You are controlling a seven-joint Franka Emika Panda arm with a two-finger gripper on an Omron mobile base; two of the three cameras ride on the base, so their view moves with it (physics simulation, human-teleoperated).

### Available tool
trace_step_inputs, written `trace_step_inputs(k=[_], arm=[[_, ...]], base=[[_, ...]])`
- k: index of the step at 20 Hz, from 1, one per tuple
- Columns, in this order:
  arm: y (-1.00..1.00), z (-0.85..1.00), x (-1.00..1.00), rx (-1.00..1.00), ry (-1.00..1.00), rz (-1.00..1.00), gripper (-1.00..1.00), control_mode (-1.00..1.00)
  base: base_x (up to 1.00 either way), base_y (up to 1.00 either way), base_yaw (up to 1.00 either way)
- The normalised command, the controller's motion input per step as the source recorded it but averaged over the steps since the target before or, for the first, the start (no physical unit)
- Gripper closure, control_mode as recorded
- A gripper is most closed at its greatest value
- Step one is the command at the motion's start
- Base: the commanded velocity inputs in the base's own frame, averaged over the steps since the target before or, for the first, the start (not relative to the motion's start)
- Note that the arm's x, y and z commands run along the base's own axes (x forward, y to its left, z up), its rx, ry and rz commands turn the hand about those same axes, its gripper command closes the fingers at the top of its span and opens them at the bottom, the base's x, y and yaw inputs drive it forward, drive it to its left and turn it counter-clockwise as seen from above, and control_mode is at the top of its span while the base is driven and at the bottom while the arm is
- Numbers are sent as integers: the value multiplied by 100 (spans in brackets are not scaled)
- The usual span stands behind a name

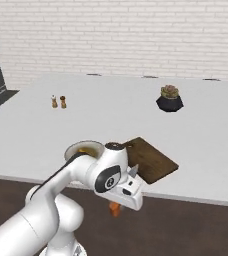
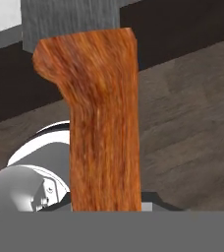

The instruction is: Pick up the knife from the drawer and place it on the cutting board. Then place the meat from the plate to the cutting board.

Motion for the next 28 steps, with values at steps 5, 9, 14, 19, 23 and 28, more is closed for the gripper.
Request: trace_step_inputs(k=[5, 9, 14, 19, 23, 28], arm=[[0, 0, 0, 0, 0, 0, 100, 100], [-2, 9, 29, 1, 0, 2, 100, -100], [-2, 29, 89, 1, 0, 20, 100, -100], [-35, 2, 84, 0, 1, 26, 100, -100], [-39, -26, 71, 1, 1, 20, 100, -100], [-7, -42, 81, 0, 4, 10, 100, -100]], base=[[47, -50, 26], [22, -16, 7], [0, 0, 0], [0, 0, 0], [0, 0, 0], [0, 0, 0]])
